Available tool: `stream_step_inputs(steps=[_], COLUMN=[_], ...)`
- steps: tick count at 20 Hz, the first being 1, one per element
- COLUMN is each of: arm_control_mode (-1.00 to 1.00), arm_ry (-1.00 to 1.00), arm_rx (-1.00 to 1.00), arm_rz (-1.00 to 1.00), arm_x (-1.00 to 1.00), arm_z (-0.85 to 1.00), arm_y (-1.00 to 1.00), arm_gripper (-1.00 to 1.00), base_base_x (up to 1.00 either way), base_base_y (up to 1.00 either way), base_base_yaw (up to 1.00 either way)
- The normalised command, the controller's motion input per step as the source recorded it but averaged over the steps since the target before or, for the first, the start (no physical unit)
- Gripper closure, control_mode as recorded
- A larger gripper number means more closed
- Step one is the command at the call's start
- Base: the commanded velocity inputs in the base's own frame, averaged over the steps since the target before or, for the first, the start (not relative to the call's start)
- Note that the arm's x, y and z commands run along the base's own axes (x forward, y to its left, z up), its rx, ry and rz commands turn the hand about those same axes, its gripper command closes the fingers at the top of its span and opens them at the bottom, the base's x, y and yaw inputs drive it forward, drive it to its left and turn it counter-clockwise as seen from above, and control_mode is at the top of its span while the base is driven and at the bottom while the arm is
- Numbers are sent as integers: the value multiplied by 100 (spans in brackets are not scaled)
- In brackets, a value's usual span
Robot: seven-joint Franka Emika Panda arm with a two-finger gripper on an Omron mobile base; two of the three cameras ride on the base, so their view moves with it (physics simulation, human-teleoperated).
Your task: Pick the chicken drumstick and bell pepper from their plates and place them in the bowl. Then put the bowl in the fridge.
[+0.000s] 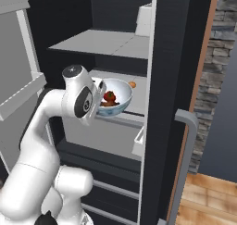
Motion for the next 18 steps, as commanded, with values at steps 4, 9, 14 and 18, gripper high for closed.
stream_step_inputs(steps=[4, 9, 14, 18], arm_control_mode=[-100, -100, -100, -100], arm_ry=[0, 0, 0, 0], arm_rx=[4, 0, 0, 0], arm_rz=[1, 4, 7, 8], arm_x=[64, 57, 48, 58], arm_z=[-11, -17, -30, -21], arm_y=[-6, -10, -12, -10], arm_gripper=[100, 100, 100, 100], base_base_x=[0, 0, 0, 0], base_base_y=[0, 0, 0, 0], base_base_yaw=[0, 0, 0, 0])
